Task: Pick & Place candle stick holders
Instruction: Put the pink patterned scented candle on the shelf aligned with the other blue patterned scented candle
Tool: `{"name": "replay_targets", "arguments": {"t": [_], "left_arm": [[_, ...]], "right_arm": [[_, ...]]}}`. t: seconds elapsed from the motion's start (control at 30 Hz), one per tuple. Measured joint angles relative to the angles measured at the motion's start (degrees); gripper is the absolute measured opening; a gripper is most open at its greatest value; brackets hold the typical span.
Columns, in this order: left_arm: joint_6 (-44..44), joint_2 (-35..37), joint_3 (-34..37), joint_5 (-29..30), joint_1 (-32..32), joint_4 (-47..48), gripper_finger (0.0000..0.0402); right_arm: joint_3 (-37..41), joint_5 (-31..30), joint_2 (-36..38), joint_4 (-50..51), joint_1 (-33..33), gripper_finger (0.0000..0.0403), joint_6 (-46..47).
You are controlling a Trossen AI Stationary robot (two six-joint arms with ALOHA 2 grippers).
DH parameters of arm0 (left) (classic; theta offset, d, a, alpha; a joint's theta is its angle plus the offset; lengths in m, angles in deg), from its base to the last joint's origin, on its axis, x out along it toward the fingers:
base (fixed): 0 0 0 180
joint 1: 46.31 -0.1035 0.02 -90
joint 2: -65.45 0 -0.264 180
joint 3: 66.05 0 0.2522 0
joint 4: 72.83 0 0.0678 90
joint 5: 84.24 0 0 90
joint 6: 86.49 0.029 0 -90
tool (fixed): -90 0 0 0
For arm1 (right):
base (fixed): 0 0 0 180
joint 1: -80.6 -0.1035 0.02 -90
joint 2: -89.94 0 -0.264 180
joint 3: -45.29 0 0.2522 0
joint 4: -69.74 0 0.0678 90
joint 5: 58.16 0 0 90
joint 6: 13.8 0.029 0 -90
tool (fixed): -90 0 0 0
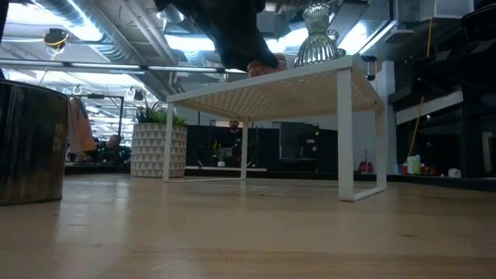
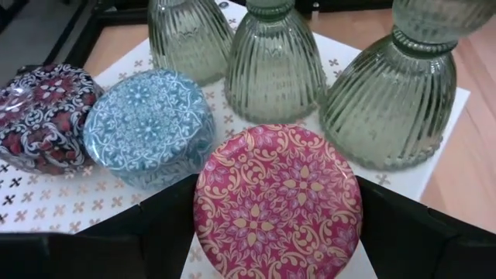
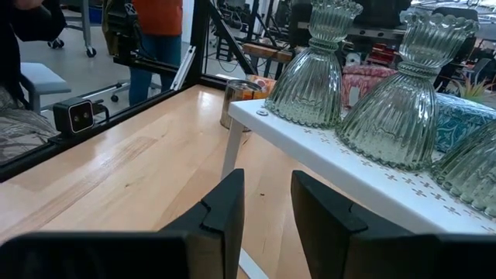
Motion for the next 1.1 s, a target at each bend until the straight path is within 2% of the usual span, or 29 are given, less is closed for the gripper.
{"name": "replay_targets", "arguments": {"t": [0.47, 1.1], "left_arm": [[-0.3, 1.2, -0.3, -1.0, 0.0, 0.5, 0.0306], [-0.6, 1.3, -0.3, 0.6, 0.0, 0.7, 0.0307]], "right_arm": [[0.0, 0.0, 0.0, 0.0, 0.0, 0.0112, 0.0], [0.0, 0.0, 0.0, 0.0, 0.0, 0.0112, 0.0]]}}
